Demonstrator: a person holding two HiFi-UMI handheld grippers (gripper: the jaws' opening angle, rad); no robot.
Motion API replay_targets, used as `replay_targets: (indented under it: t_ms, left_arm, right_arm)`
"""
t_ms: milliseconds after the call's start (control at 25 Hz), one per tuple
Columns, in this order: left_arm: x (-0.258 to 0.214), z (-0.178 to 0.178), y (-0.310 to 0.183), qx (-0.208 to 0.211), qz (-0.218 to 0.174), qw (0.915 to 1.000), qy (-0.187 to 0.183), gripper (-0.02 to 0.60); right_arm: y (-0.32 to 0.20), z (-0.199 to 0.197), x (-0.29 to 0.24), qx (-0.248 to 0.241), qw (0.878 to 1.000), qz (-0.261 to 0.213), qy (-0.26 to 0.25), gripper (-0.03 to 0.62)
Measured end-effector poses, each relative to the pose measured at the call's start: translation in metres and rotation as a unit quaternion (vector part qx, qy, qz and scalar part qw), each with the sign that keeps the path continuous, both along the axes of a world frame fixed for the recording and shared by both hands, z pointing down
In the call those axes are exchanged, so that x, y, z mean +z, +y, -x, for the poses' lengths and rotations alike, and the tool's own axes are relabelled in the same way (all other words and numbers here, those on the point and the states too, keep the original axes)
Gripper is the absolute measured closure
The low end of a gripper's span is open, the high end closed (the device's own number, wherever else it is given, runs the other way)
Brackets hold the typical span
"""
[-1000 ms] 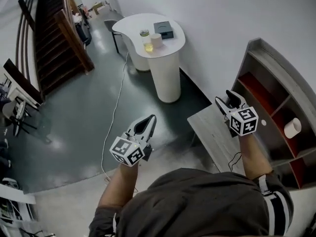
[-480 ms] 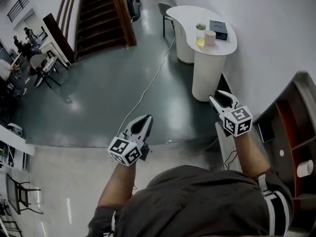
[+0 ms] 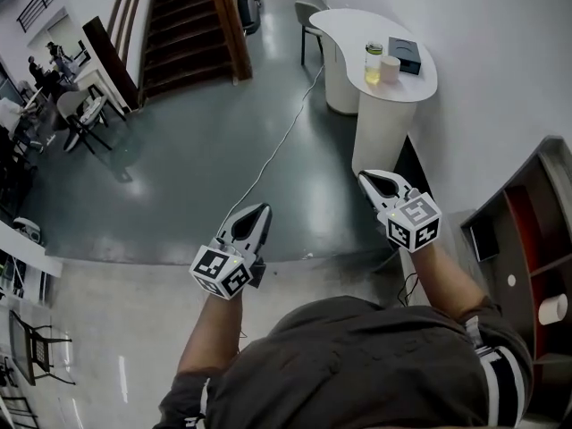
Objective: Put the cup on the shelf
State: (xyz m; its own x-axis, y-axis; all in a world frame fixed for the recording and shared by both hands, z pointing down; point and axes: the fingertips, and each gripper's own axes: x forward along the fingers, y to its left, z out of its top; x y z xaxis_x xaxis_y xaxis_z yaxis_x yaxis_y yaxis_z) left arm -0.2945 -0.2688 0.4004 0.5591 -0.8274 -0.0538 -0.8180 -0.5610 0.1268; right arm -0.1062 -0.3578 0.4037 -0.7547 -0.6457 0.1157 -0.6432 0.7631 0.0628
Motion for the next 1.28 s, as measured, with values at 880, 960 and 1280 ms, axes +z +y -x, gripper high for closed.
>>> replay_targets:
  t_ms: [880, 960, 1280]
  left_arm:
    - [-0.006, -0.018, -0.010, 0.019, -0.005, 0.9998, 0.009, 0.578]
    - [-0.005, -0.017, -0.008, 0.019, -0.004, 0.9998, 0.010, 0.578]
    - [-0.004, -0.015, -0.005, 0.018, -0.002, 0.9997, 0.016, 0.578]
  right_arm:
    - [-0.003, -0.020, -0.005, 0.011, 1.000, 0.000, -0.003, 0.605]
    - [-0.003, -0.019, -0.005, 0.009, 1.000, 0.003, -0.004, 0.605]
    - [0.000, -0.016, -0.004, 0.005, 1.000, 0.004, 0.003, 0.605]
